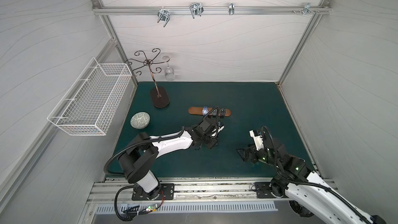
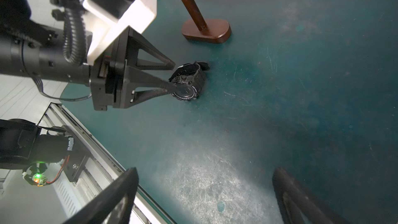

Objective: Place watch on stand
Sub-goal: Pick up the watch at the center of the board.

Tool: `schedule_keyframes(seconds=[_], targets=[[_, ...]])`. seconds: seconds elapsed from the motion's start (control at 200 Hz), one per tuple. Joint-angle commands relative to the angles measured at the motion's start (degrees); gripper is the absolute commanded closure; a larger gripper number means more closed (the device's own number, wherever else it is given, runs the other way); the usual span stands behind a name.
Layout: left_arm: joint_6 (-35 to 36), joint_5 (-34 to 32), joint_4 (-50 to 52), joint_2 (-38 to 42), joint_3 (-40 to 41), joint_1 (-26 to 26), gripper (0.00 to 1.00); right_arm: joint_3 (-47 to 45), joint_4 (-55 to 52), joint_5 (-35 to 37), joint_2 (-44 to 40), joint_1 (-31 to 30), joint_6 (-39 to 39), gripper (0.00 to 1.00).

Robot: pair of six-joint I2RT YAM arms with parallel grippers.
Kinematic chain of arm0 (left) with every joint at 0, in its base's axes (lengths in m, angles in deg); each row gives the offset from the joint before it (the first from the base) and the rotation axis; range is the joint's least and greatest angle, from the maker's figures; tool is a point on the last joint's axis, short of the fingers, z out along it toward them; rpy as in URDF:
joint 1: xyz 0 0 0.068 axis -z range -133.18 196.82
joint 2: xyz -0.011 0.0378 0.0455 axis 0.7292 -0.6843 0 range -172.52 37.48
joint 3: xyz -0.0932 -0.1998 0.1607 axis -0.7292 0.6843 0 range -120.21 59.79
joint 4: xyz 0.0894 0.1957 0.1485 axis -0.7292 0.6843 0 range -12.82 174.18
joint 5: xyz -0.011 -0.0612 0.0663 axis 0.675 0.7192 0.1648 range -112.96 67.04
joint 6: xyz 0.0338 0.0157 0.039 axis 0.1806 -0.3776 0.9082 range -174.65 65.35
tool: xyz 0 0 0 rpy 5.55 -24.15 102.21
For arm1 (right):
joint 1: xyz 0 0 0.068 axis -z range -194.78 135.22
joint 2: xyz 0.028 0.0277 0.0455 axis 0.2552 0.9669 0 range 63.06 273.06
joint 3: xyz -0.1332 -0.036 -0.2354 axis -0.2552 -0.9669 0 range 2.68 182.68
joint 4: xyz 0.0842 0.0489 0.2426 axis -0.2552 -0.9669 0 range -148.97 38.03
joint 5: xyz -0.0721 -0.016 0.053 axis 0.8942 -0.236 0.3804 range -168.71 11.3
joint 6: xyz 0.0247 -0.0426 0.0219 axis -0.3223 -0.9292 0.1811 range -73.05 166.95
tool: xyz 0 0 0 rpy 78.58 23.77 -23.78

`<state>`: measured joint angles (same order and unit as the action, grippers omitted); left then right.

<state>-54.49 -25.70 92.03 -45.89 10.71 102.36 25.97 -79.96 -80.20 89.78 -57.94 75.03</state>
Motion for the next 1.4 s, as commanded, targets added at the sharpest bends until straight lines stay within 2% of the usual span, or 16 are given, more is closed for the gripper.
schedule_keyframes(seconds=[0.0,0.185,0.525,0.68,0.895,1.396], targets=[[2.8,1.1,-3.8,-2.4,-2.5,-0.4,0.51,0.2,0.5,0.5,-0.7,-0.3,0.3,0.01],[3.9,1.3,-8.5,-4.5,-1.9,-1.0,0.51,0.6,-0.3,0.4,-1.8,-0.3,-0.7,0.01],[6.0,3.6,-6.2,-8.5,-5.3,-4.8,0.51,0.4,0.1,1.3,-1.4,-0.3,-1.9,0.01],[5.8,10.8,-5.3,-9.4,-5.7,-7.5,0.51,0.2,1.0,1.2,-0.4,-0.3,-2.3,0.01],[6.4,15.6,-4.8,-10.6,-6.0,-7.6,0.52,0.1,1.9,1.3,0.1,-0.2,-2.4,0.01],[5.6,13.4,-5.4,-13.9,-6.4,-7.6,0.53,0.4,1.6,1.0,-0.3,-0.2,-2.6,0.01]])
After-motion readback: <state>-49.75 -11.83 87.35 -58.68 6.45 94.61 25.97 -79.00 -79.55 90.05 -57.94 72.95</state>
